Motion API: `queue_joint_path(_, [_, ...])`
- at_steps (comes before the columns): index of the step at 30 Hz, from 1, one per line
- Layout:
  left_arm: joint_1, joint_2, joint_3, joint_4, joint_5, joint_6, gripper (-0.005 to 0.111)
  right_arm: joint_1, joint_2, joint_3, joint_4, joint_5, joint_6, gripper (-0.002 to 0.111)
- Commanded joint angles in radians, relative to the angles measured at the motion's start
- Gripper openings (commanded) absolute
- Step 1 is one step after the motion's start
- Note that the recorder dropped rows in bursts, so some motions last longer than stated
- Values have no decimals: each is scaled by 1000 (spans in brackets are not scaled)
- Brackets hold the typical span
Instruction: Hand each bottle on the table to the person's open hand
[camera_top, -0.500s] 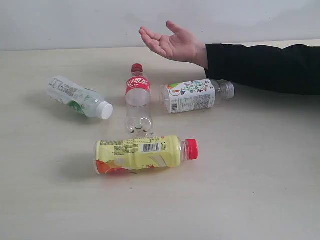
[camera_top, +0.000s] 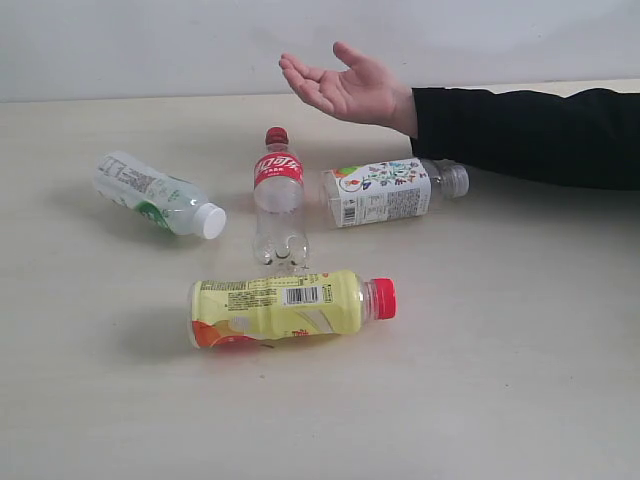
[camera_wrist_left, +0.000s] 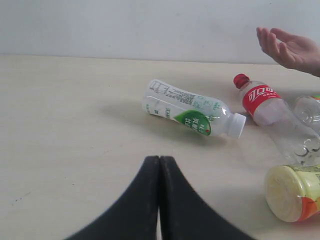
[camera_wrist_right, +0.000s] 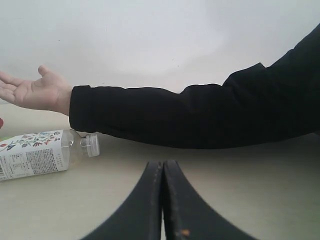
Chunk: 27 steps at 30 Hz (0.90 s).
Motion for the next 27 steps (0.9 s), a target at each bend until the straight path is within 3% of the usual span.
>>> queue_joint_path(1, [3,-7,-1,2,-6,5,1,-4,-7,5,-5,-4,0,0])
queue_joint_path(8, [3,-7,-1,2,-68,5,1,-4,-7,5,-5,-4,0,0])
queue_joint_path(13, [3,-7,-1,-221,-257,-1,1,-4,-7,5,-5,-4,0,0])
queue_joint_path(18, [3,-7,-1,-444,-432,-129,1,-4,-7,5,-5,-4,0,0])
queue_joint_path(24, [3,-7,-34,-415,-768,-269,1,-4,-7,5,-5,-4,0,0])
queue_joint_path(27, [3,14,-106,-258,-918,-386,0,-4,-7,5,-5,-4,0,0])
